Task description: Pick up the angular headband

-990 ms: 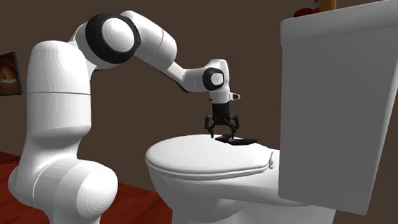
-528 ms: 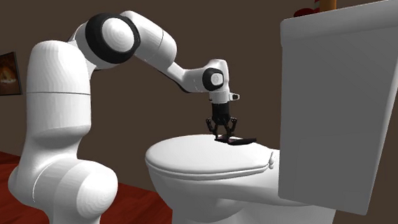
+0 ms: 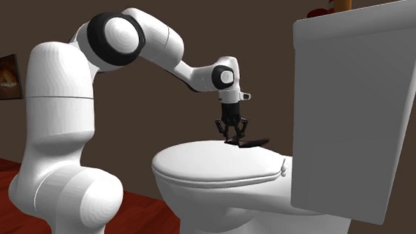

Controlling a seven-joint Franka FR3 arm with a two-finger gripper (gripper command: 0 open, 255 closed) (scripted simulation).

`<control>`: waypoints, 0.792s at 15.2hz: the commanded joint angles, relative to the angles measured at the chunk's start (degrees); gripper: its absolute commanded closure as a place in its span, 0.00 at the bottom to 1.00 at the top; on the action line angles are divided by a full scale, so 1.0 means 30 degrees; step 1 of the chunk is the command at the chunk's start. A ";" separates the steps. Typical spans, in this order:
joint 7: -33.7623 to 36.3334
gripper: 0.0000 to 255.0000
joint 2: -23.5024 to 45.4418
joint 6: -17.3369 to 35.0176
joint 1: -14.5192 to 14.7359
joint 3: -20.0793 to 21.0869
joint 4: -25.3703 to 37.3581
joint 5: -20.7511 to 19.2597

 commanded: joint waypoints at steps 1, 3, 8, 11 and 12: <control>0.0063 1.00 -0.0084 -0.0509 0.0018 0.0006 0.0429 -0.0044; 0.0095 1.00 -0.0173 -0.1002 0.0022 0.0001 0.0839 -0.0087; 0.0150 1.00 -0.0321 -0.2250 0.0023 -0.0010 0.1950 -0.0160; 0.0165 1.00 -0.0355 -0.2793 0.0020 -0.0016 0.2462 -0.0178; 0.0165 1.00 -0.0352 -0.2794 0.0020 -0.0016 0.2465 -0.0177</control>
